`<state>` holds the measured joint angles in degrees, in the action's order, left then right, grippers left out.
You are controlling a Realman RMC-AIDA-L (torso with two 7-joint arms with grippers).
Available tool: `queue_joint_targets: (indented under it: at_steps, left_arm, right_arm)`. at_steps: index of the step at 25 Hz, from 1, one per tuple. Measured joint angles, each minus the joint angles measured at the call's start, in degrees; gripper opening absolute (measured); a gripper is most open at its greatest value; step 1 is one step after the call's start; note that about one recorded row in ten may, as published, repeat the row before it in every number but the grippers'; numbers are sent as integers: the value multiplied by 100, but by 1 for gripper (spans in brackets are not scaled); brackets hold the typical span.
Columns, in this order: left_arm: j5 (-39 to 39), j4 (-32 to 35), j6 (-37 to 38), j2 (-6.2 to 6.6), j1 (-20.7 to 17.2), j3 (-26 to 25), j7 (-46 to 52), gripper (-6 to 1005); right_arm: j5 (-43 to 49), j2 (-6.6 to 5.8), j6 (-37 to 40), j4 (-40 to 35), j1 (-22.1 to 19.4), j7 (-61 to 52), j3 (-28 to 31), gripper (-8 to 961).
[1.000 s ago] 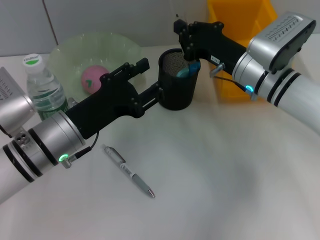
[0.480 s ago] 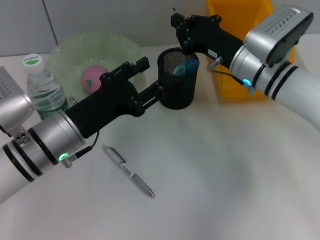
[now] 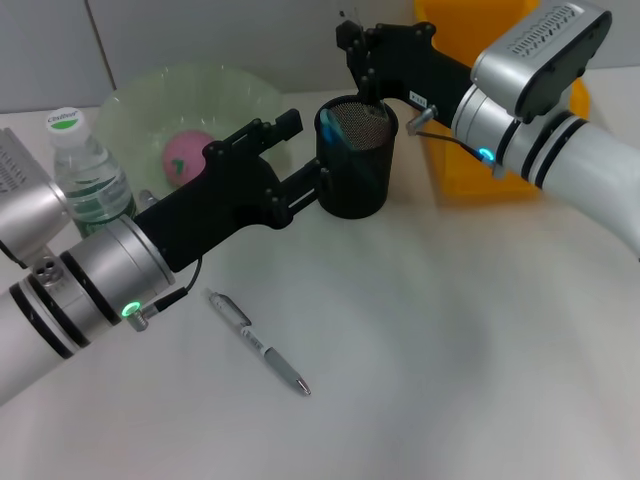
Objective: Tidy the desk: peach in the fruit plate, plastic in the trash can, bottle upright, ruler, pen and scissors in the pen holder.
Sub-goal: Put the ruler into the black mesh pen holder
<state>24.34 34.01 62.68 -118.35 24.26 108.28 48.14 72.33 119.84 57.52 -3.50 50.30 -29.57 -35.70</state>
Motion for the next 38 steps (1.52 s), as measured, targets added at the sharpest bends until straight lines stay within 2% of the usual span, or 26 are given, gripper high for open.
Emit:
queue_joint_targets:
  at_steps: [8,19,38]
  left_arm:
    - [0,-26,-40,-13,82,-1,3,648]
    - [9,-35,-35,-13,74,-18,82,649]
    - [45,-13,-1,-13,61,-15,99,649]
  right_arm:
    - [0,3,-205,-33,51,18,8,10]
    - [0,3,-164,31,-124,22,29,12]
    - [0,3,63,76,-104,22,2,21]
